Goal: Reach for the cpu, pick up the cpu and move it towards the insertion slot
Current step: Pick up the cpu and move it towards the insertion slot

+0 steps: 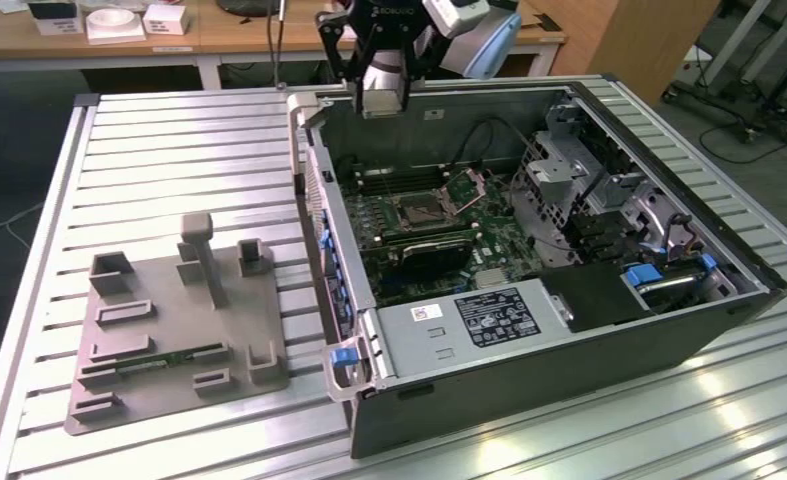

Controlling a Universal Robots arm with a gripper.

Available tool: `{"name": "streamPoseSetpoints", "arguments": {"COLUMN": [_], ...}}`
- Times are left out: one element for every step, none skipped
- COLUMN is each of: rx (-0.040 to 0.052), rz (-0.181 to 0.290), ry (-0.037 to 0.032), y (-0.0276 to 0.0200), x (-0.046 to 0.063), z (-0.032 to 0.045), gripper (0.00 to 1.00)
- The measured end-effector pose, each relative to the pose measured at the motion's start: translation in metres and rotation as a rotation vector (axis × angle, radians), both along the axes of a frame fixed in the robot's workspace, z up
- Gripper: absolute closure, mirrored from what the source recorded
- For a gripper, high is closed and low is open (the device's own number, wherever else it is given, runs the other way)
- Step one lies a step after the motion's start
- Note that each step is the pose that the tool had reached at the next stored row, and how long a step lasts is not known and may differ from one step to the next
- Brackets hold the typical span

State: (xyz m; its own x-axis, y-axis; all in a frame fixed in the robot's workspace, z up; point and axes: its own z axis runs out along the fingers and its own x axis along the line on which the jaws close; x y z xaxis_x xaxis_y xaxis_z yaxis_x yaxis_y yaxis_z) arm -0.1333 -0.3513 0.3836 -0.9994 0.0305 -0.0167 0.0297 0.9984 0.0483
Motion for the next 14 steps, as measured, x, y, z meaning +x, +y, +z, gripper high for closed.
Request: {"name": "streamPoseSetpoints", "arguments": {"rx": [0.0,0.0,0.0,0.0,0.0001,0.0001,0.0,0.0001,0.0,0.0,0.0,0.0,0.0001,0.0], "rz": [0.0,0.0,0.0,0.0,0.0,0.0,0.0,0.0,0.0,0.0,0.0,0.0,0.0,0.0], "ry": [-0.0002,-0.0003,-0.0005,-0.0006,-0.0008,-0.001,-0.0011,-0.0013,-0.0014,-0.0016,-0.0018,-0.002,-0.0021,-0.0023], "y": [0.0001,0.0003,0.0004,0.0006,0.0007,0.0009,0.001,0.0012,0.0013,0.0015,0.0017,0.0018,0.002,0.0021], "x": [0.001,0.002,0.003,0.005,0.006,0.007,0.008,0.009,0.01,0.012,0.013,0.014,0.015,0.016], "z": [-0.0002,-0.0005,-0.0007,-0.0009,-0.0011,-0.0014,-0.0016,-0.0018,-0.002,-0.0022,-0.0025,-0.0026,-0.0029,-0.0031], "gripper": [0.45,0.45,0.45,0.45,0.45,0.45,0.45,0.45,0.45,0.45,0.45,0.45,0.45,0.45]}}
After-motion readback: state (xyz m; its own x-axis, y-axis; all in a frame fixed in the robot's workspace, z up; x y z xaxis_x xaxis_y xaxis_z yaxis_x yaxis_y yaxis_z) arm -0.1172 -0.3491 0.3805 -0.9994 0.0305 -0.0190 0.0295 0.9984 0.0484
